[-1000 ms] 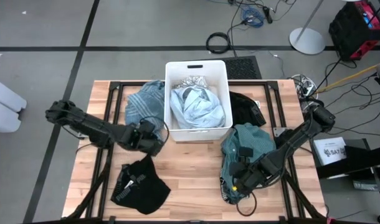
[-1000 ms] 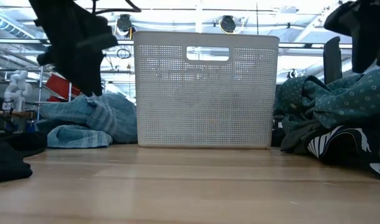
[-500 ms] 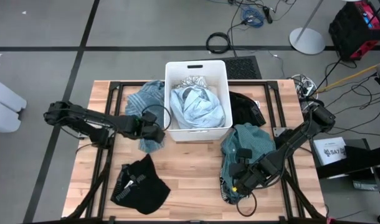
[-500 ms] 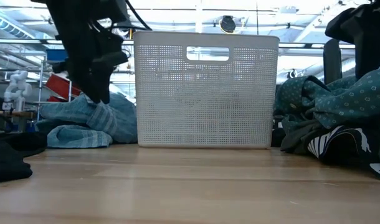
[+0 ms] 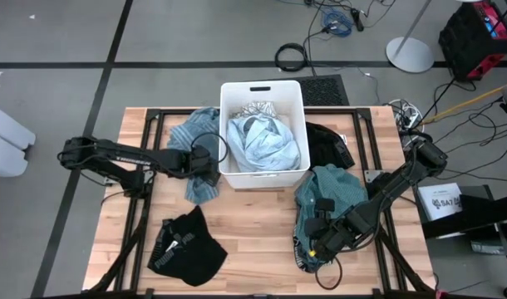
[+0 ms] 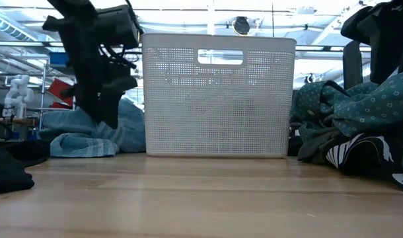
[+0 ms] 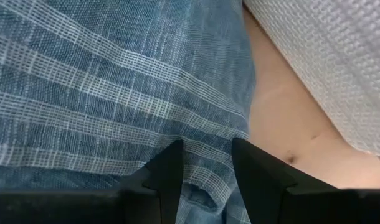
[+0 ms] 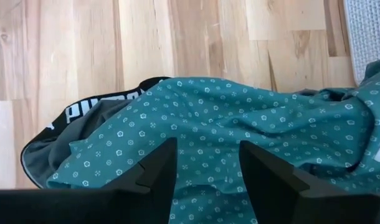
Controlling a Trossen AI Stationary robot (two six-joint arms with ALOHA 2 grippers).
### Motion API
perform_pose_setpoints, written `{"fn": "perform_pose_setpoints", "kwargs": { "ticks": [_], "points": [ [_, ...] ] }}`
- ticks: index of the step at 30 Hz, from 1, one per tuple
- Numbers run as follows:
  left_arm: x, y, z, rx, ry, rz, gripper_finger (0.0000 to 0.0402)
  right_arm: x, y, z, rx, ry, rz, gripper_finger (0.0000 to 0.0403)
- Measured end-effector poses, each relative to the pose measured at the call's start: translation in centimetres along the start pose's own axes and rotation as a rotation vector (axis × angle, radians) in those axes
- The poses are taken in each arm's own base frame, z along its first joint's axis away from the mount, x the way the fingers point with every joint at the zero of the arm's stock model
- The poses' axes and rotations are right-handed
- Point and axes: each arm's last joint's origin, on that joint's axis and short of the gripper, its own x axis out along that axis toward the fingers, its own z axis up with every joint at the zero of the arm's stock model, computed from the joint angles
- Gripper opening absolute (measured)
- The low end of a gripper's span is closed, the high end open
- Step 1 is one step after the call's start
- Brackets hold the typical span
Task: Sort clothes
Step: Put the blue striped shirt into the white bin
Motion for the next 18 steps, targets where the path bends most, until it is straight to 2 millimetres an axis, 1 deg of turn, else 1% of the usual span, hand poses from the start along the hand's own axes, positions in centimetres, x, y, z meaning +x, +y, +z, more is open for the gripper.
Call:
{"fn": "perform_pose_setpoints", "kwargs": {
  "ticks": [2,4,6,8,9,14,16,18],
  "points": [
    [0.1,0.1,-0.1,0.019,0.001,0.002,0.0139,0.0,0.0,0.0,-0.008,0.002,-0.001,0.0159],
    [0.1,0.0,-0.1,0.03,-0.001,-0.001,0.0117,0.0,0.0,0.0,-0.011,0.001,-0.001,0.0159],
    [0.1,0.0,-0.1,0.053,0.001,0.0,0.0078,0.0,0.0,0.0,-0.011,0.001,-0.002,0.0159],
    [0.1,0.1,-0.1,0.077,0.009,-0.003,0.0028,0.0,0.0,0.0,-0.011,0.001,-0.002,0.0159],
    [0.1,0.0,-0.1,0.082,0.01,-0.004,0.0016,0.0,0.0,0.0,-0.011,0.0,-0.002,0.016],
    [-0.2,-0.1,-0.2,0.103,0.016,-0.018,0.0006,0.0,0.0,0.0,-0.016,0.002,-0.003,0.0159],
    [-1.1,-0.5,0.1,0.105,0.014,-0.057,0.0005,0.0,0.0,-0.1,-0.02,0.005,-0.005,0.0159],
    [-2.4,-0.9,0.4,0.124,0.014,-0.104,0.0004,0.0,-0.1,-0.1,-0.022,0.011,-0.008,0.0159]
  ]
}}
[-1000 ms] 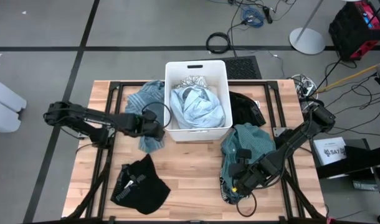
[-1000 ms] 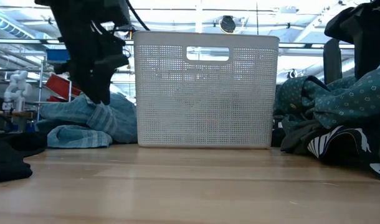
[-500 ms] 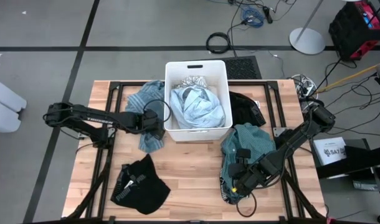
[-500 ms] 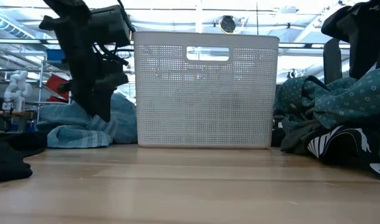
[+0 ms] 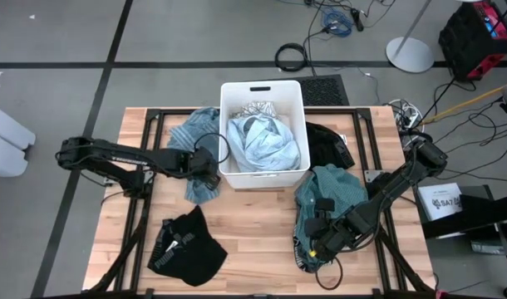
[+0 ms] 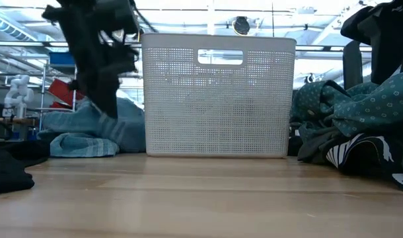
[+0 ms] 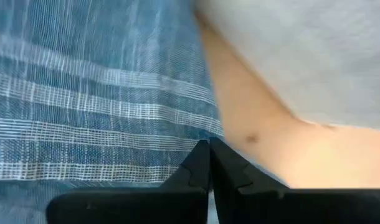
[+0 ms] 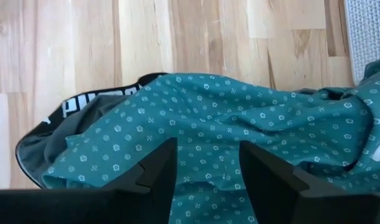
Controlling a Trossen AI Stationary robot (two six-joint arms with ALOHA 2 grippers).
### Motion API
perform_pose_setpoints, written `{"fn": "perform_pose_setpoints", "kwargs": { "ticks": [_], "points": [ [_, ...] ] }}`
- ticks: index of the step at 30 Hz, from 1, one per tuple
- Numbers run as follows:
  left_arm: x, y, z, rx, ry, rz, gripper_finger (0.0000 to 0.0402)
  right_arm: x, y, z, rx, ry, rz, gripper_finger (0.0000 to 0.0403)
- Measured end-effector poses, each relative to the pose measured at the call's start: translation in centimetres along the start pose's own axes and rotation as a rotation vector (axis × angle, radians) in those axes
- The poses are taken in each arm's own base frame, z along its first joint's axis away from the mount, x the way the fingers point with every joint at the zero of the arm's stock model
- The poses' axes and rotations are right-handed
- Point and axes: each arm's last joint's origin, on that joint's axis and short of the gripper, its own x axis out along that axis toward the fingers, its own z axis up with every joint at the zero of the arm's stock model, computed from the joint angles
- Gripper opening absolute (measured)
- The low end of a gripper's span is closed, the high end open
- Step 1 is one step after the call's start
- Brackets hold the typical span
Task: Sort clothes
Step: Put the blue striped shirt into the white bin
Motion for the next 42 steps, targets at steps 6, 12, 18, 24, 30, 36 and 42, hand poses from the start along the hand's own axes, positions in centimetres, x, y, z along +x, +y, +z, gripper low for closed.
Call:
{"fn": "perform_pose_setpoints", "kwargs": {
  "ticks": [6,12,18,24,30,36,42],
  "points": [
    [-6.1,-1.4,1.4,0.049,-0.086,-0.253,0.0003,-0.1,-0.3,-0.4,0.011,0.039,-0.028,0.016],
    [-14.2,-1.6,2.1,0.072,-0.275,-0.537,0.0001,-0.5,-0.4,-0.5,0.031,0.032,-0.025,0.016],
    [-21.4,-1.5,2.3,0.096,-0.552,-0.79,0.0001,-0.7,-0.4,-0.5,0.028,0.018,-0.018,0.016],
    [-26.8,-2.5,2.6,0.151,-0.884,-1.101,0.0,-0.7,-0.3,-0.4,0.006,0.005,-0.007,0.016],
    [-28.3,-3.3,2.2,0.187,-0.989,-1.198,0.0,-1.5,0.6,0.7,-0.087,-0.15,0.087,0.016],
    [-28.3,-4.1,1.5,0.191,-0.953,-1.226,0.0,-3.9,0.4,1.7,-0.128,-0.335,0.148,0.016],
    [-28.0,-4.7,0.3,0.26,-0.877,-1.233,0.0,-4.8,-1.1,2.6,-0.076,-0.466,0.014,0.016]
  ]
}}
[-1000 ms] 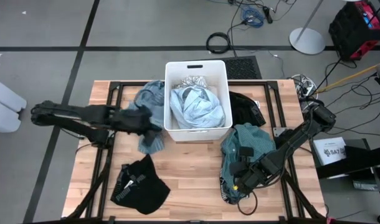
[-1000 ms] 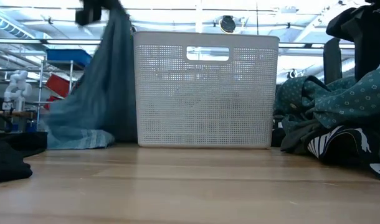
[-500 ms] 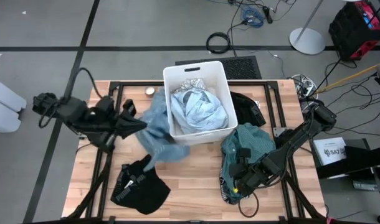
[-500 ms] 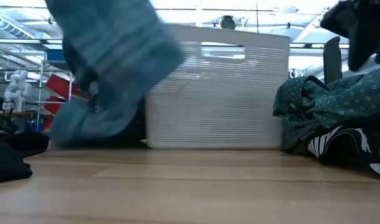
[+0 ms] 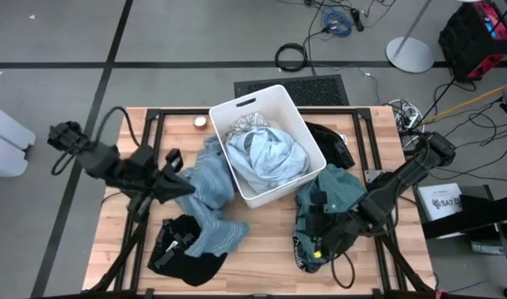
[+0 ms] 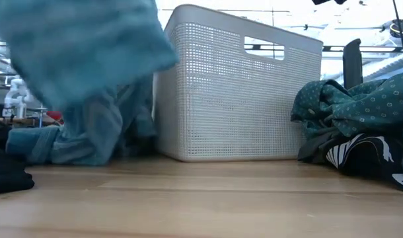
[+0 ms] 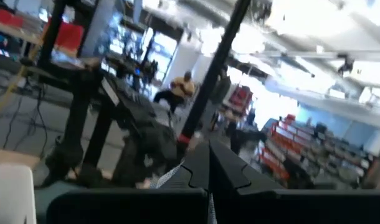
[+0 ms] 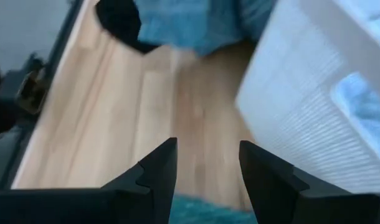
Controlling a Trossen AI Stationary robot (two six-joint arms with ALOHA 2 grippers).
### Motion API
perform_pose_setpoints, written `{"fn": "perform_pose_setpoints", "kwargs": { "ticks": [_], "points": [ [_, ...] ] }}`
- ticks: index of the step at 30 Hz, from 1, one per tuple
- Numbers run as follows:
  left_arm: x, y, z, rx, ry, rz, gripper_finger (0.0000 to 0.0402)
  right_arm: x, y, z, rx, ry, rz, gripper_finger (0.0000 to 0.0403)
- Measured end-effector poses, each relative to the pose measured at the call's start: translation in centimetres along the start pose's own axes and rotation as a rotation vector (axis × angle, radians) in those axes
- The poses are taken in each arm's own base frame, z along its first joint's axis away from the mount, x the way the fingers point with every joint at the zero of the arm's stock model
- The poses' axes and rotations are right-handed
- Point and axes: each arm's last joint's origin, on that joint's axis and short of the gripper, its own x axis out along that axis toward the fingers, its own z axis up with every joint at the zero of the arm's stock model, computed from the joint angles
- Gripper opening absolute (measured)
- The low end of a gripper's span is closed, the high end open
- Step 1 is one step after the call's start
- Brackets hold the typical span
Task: Sort clothes
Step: Put the blue striped shirt into the white bin
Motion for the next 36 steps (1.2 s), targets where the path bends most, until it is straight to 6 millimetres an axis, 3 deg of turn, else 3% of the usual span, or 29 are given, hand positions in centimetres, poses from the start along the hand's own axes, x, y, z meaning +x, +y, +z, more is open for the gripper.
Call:
{"fn": "perform_pose_setpoints", "kwargs": {
  "ticks": [7,15,26,36],
  "points": [
    [1.3,-1.2,-3.1,0.005,0.191,-0.077,0.0,2.6,-0.9,2.0,-0.049,-0.093,0.014,0.016],
    [2.8,-3.9,-6.2,0.014,0.309,-0.25,0.0,5.8,-3.9,2.8,-0.008,-0.047,-0.034,0.016],
    [3.2,-7.4,-5.0,0.203,0.252,-0.389,0.0,8.0,-8.5,4.2,0.082,-0.091,-0.14,0.016],
    [3.7,-7.9,-5.7,0.212,0.278,-0.38,0.0,8.4,-10.9,3.9,0.115,-0.041,-0.265,0.0159]
  ]
}}
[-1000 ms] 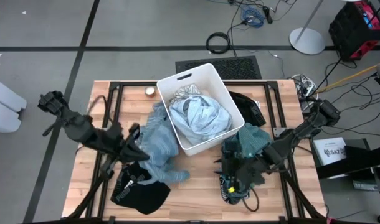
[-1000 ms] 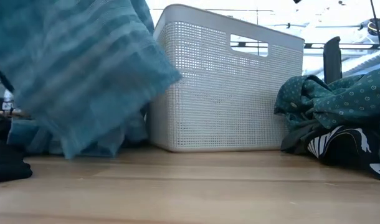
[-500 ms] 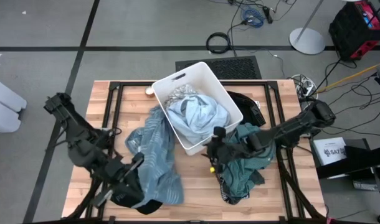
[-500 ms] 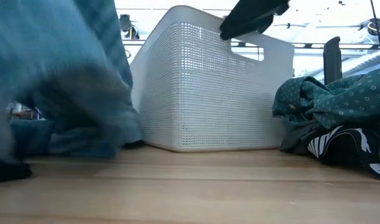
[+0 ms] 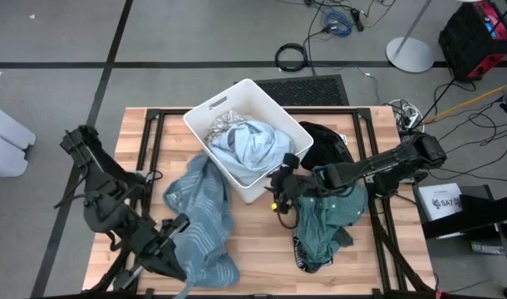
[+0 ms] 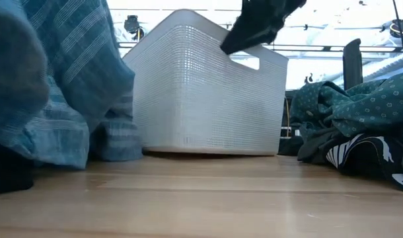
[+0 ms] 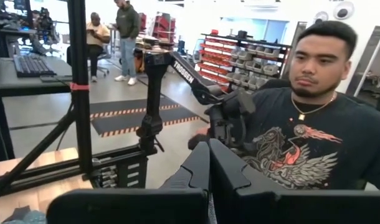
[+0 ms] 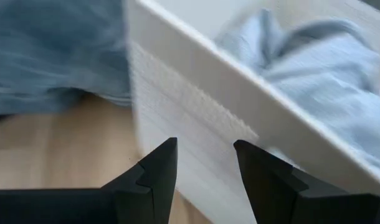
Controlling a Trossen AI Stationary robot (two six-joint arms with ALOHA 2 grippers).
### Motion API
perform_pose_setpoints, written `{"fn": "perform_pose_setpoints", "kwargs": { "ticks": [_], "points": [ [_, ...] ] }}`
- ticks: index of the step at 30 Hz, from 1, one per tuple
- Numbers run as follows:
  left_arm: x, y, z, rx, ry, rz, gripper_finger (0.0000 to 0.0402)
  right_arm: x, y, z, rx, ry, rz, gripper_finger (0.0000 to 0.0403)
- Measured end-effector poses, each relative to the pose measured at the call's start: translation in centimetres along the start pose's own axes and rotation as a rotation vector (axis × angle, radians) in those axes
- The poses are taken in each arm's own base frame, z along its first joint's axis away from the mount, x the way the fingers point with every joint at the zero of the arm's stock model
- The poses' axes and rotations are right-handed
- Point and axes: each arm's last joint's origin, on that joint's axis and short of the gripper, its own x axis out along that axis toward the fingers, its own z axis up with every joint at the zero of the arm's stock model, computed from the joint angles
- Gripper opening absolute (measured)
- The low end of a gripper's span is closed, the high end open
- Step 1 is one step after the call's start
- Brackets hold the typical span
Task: Sort clothes
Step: Put the blue striped shirt into the white bin
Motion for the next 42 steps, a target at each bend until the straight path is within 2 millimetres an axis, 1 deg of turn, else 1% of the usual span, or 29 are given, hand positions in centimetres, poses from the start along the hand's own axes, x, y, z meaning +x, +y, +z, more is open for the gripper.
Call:
{"fn": "perform_pose_setpoints", "kwargs": {
  "ticks": [4,13,17,20,22,24,26,28,30,32,35,39,42],
  "points": [
    [0.0,0.0,-0.1,0.0,0.005,0.004,0.0,0.0,-0.8,-1.2,-0.002,0.08,-0.186,0.0159],
    [0.0,0.0,-0.1,0.0,0.009,0.008,0.0,-0.5,-2.4,-3.2,0.029,0.196,-0.449,0.016],
    [0.0,0.0,-0.1,0.001,0.009,0.011,0.0,-0.9,-3.4,-4.2,0.061,0.272,-0.527,0.016],
    [0.0,0.1,-0.2,0.002,0.02,0.016,0.0,-1.0,-3.9,-4.5,0.08,0.309,-0.548,0.016],
    [0.0,0.1,-0.3,0.002,0.023,0.02,0.0,-1.1,-3.6,-4.5,0.078,0.329,-0.504,0.016],
    [0.0,0.1,-0.3,0.002,0.022,0.021,0.0,-1.3,-2.8,-4.5,0.078,0.354,-0.39,0.016],
    [0.0,0.1,-0.3,0.002,0.023,0.024,0.0,-1.5,-1.7,-4.6,0.058,0.405,-0.237,0.016],
    [0.0,0.1,-0.3,0.004,0.027,0.025,0.0,-1.7,-0.5,-4.5,0.063,0.447,-0.045,0.016],
    [0.0,0.1,-0.3,0.004,0.029,0.025,0.0,-1.8,0.6,-4.2,0.065,0.454,0.128,0.016],
    [0.0,0.1,-0.4,0.005,0.034,0.025,0.0,-1.9,1.6,-3.5,0.049,0.376,0.222,0.016],
    [0.0,0.1,-0.4,0.005,0.039,0.026,0.0,-1.8,2.5,-2.3,0.017,0.234,0.297,0.016],
    [0.0,0.1,-0.4,0.006,0.041,0.027,0.0,-1.6,2.7,-0.7,-0.001,0.079,0.358,0.016],
    [0.0,0.1,-0.5,0.007,0.051,0.028,0.0,-1.4,2.5,0.1,0.006,-0.005,0.36,0.016]
  ]
}}
